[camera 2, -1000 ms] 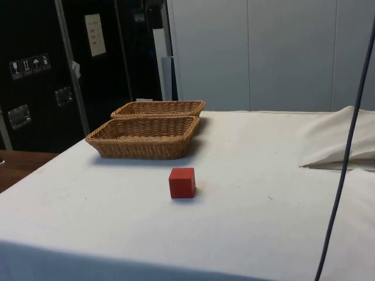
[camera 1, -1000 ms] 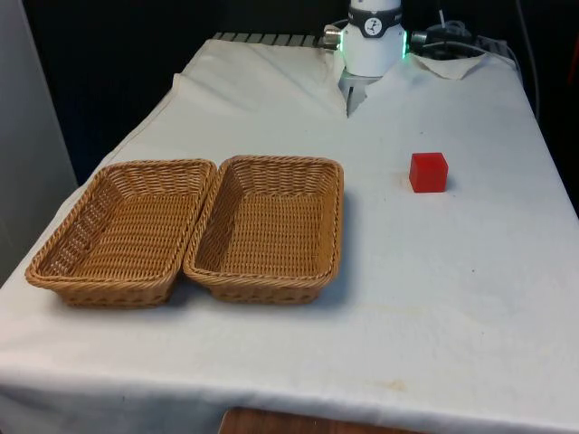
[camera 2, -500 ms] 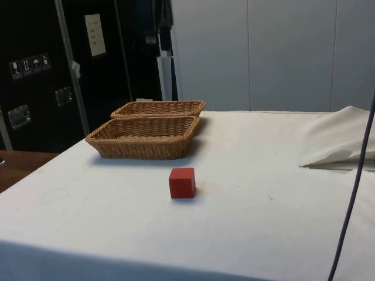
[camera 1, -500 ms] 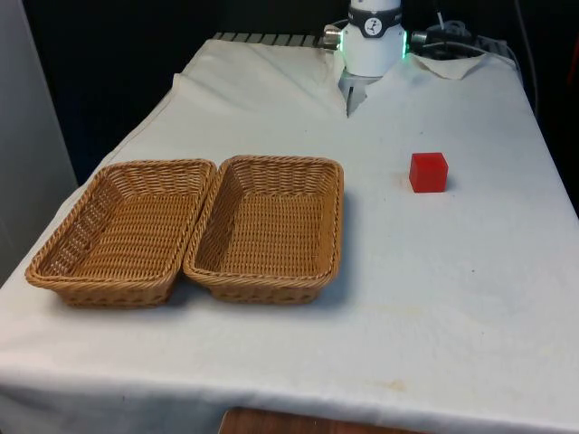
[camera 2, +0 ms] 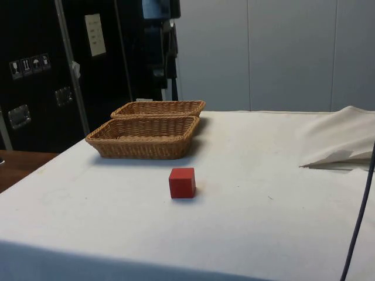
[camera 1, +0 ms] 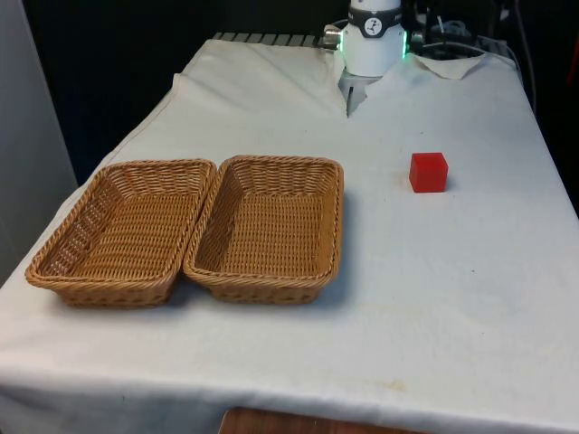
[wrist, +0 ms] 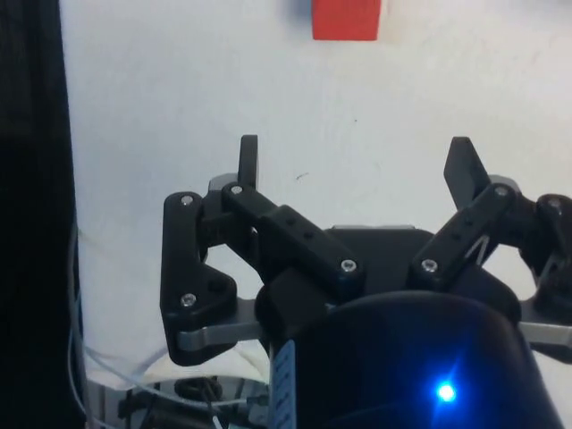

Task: Pick up the red cube and place it into the right basket.

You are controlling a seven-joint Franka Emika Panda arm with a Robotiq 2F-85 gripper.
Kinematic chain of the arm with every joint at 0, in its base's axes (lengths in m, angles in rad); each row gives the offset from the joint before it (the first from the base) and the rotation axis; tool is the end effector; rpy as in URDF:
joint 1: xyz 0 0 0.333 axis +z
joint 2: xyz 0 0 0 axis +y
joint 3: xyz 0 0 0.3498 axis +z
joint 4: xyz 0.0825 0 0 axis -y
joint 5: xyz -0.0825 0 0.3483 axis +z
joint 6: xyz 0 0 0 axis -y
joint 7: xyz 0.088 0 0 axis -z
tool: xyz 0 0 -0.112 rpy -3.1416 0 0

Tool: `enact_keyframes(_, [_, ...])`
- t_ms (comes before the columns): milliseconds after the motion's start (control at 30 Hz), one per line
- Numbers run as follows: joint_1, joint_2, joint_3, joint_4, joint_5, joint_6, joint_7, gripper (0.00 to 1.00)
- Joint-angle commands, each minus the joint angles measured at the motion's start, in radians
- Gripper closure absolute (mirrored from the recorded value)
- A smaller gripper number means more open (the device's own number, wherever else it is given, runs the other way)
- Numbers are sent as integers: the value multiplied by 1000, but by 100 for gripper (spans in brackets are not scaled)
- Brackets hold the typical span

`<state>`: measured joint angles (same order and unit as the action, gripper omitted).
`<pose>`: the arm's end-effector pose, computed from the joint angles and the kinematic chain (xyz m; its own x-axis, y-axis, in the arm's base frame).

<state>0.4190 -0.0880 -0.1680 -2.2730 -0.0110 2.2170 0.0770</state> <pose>0.4608 0.1164 0.4457 0.9833 0.1797 0.0303 0.1800 -0.9836 -0.0081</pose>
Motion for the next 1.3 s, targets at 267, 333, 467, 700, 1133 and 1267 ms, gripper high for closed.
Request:
enact_keyframes(267, [3, 48, 32, -24, 0, 69, 29, 0])
enact_keyframes(333, [3, 53, 37, -26, 4, 78, 32, 0])
enact_keyframes(467, [-3, 76, 38, -41, 7, 115, 33, 0])
enact_keyframes(700, [-17, 105, 36, -74, 16, 185, 33, 0])
enact_keyframes(1133, [-37, 150, 29, -125, 29, 287, 30, 0])
enact_keyframes(1267, [-45, 171, 25, -141, 40, 328, 25, 0])
